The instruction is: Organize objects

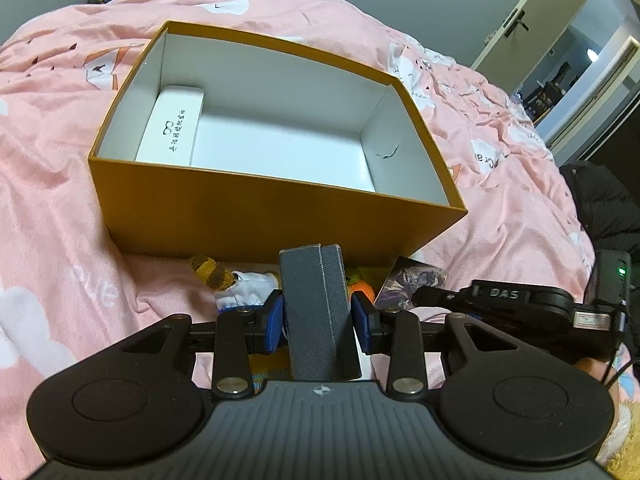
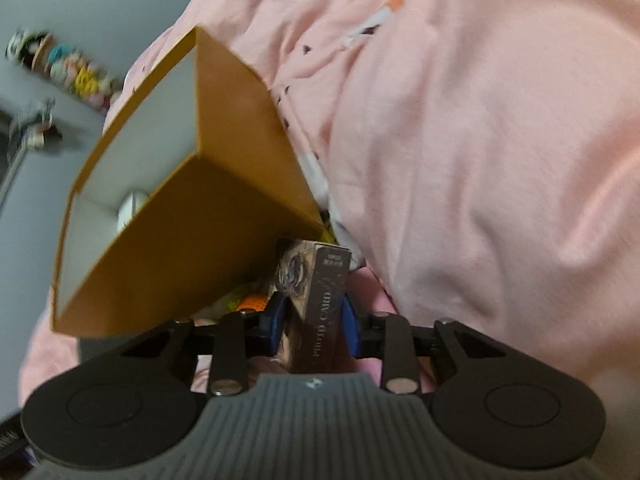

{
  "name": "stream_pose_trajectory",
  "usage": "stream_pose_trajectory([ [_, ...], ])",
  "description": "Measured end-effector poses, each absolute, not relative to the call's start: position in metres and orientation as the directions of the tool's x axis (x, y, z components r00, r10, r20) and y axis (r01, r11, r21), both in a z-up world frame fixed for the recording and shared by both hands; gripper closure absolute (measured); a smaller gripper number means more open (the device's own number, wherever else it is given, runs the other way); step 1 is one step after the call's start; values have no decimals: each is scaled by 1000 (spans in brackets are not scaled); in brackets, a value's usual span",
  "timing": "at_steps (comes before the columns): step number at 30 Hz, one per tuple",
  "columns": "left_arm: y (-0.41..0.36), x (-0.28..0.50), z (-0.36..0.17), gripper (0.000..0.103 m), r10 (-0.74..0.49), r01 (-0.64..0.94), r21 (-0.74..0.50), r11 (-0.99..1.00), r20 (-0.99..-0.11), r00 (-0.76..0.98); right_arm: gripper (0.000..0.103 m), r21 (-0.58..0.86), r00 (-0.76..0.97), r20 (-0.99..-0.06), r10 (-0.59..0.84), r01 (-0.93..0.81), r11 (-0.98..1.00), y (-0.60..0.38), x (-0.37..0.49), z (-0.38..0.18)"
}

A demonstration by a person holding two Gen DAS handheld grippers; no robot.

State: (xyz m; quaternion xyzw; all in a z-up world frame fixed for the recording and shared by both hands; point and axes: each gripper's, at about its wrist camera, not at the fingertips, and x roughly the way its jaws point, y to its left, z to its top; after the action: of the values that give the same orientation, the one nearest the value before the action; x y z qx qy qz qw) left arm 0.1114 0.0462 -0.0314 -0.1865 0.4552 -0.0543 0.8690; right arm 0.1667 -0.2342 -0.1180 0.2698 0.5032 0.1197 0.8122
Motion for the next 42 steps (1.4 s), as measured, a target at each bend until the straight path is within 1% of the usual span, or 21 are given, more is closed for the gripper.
stream_pose_trajectory([
  [2, 47, 108, -30, 63, -267, -77, -381, 921, -765, 586, 78, 546, 494, -738, 459, 37, 837, -231, 160, -103],
  [5, 47, 102, -23, 64, -275, -57, -387, 920, -745, 608, 79, 469, 554, -726, 407, -33, 882, -224, 148, -77],
  [7, 47, 97, -16, 64, -285, -41, -395, 918, -726, 626, 79, 451, 578, -710, 402, -65, 890, -224, 144, -63],
  [15, 61, 91, 29, 64, -304, 8, -421, 907, -642, 703, 79, 456, 629, -624, 464, -189, 870, -225, 140, -4],
  [19, 68, 104, 59, 64, -275, 38, -375, 926, -604, 748, 79, 486, 611, -585, 534, -263, 834, -214, 154, 23],
  [21, 70, 117, 71, 64, -249, 41, -338, 940, -602, 758, 79, 498, 597, -573, 561, -290, 817, -205, 161, 33],
  [23, 73, 136, 77, 64, -224, 40, -299, 953, -613, 758, 79, 496, 583, -571, 578, -315, 809, -192, 176, 36],
  [26, 76, 173, 70, 64, -196, 27, -255, 966, -665, 720, 79, 488, 552, -597, 582, -325, 810, -172, 203, 30],
  [32, 78, 246, 26, 64, -100, 10, -118, 993, -789, 606, 79, 474, 454, -688, 567, -311, 824, -140, 256, -6],
  [35, 78, 271, 1, 64, -40, 10, -41, 999, -833, 552, 79, 471, 414, -718, 560, -304, 828, -130, 279, -24],
  [42, 68, 302, -28, 64, 67, 49, 106, 993, -861, 504, 79, 481, 334, -758, 561, -295, 826, -108, 317, -50],
])
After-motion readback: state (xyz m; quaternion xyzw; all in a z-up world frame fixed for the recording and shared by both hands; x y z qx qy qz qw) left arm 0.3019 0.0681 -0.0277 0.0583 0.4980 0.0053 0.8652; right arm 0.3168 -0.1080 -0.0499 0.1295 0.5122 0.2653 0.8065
